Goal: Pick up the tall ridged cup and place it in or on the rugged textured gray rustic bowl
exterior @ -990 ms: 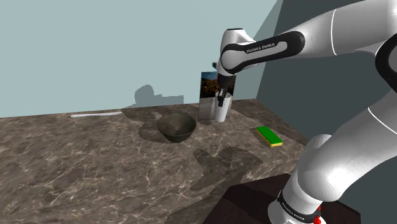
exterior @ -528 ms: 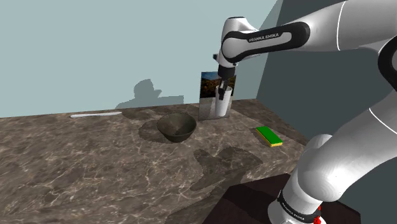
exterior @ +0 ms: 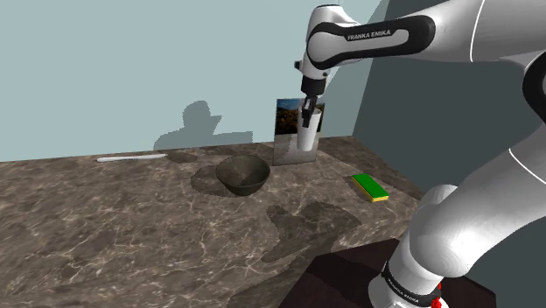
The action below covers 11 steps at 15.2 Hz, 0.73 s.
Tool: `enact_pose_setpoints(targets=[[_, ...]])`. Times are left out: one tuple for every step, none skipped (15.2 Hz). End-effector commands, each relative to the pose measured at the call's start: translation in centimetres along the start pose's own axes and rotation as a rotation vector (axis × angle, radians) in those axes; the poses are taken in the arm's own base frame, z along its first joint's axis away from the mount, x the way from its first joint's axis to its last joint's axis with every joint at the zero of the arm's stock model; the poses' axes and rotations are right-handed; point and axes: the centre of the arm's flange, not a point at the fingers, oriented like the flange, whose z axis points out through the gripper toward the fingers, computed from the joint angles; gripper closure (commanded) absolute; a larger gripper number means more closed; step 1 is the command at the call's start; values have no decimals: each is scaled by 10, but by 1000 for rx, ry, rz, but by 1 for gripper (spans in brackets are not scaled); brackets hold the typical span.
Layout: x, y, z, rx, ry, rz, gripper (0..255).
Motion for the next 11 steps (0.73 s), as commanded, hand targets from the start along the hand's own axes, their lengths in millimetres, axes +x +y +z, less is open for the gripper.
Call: enact_pose_setpoints(targets=[[0,1,-12,0,0,0,255],[0,2,-18,0,0,0,255],[1,2,-23,0,0,0,255],[1,3,-28,0,0,0,255],[1,3,-33,0,0,0,255],[1,3,-39,0,0,0,255],[1,4,-44,0,0,0,255],[2,4,-46,0,0,0,255],[10,-6,-49,0,0,0,255],[19,-15,-52,0,0,0,255],[27,-25,-55,0,0,0,255]])
